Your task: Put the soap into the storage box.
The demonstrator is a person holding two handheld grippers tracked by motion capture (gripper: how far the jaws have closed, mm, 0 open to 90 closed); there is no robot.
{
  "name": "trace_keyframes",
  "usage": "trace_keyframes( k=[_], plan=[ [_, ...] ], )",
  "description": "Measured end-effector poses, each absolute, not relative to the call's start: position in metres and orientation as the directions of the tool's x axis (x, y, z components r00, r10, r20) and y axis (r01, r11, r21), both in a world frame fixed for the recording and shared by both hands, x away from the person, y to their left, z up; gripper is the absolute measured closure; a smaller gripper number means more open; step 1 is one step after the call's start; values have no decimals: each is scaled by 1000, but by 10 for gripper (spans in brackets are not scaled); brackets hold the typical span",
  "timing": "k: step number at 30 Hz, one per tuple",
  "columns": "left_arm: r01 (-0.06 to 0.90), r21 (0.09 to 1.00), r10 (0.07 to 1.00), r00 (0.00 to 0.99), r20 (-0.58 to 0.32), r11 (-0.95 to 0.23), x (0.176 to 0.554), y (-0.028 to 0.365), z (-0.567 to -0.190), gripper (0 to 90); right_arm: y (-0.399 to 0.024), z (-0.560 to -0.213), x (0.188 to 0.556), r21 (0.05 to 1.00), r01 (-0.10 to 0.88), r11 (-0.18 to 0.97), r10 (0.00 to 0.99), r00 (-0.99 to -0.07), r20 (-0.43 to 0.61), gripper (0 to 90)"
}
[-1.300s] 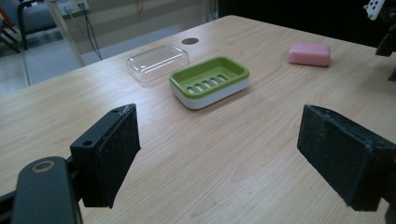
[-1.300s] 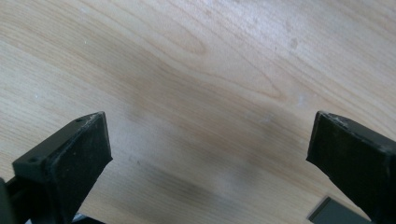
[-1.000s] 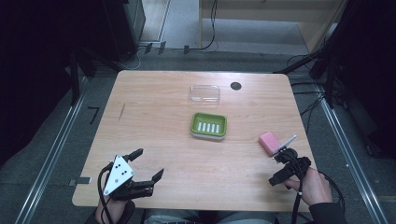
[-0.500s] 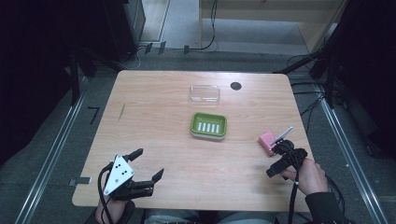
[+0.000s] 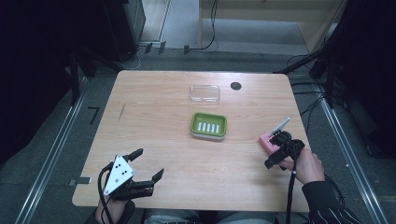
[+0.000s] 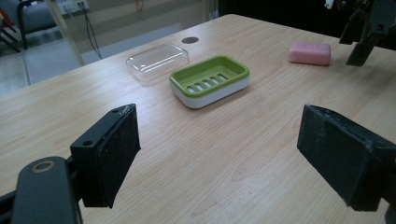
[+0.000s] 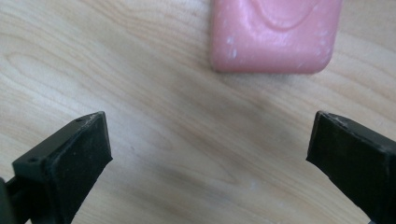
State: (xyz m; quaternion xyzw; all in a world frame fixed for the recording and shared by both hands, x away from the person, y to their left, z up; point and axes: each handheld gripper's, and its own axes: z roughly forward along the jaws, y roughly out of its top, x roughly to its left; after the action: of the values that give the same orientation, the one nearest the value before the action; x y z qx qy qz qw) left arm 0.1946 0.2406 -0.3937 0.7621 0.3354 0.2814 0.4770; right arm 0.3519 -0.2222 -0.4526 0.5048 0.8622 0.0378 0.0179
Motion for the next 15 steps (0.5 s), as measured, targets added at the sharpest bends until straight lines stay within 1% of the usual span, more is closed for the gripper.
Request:
trace_keyframes(
  k=[8,15],
  plan=[
    [243,916,780,616,108,-318,195,241,-394,139,-221,-452,363,76,870,487,872,-489,11,0],
    [244,916,780,616,108,-319,195,240,-394,139,-220,-450,374,90,864,496,866,-499,19,0]
  ],
)
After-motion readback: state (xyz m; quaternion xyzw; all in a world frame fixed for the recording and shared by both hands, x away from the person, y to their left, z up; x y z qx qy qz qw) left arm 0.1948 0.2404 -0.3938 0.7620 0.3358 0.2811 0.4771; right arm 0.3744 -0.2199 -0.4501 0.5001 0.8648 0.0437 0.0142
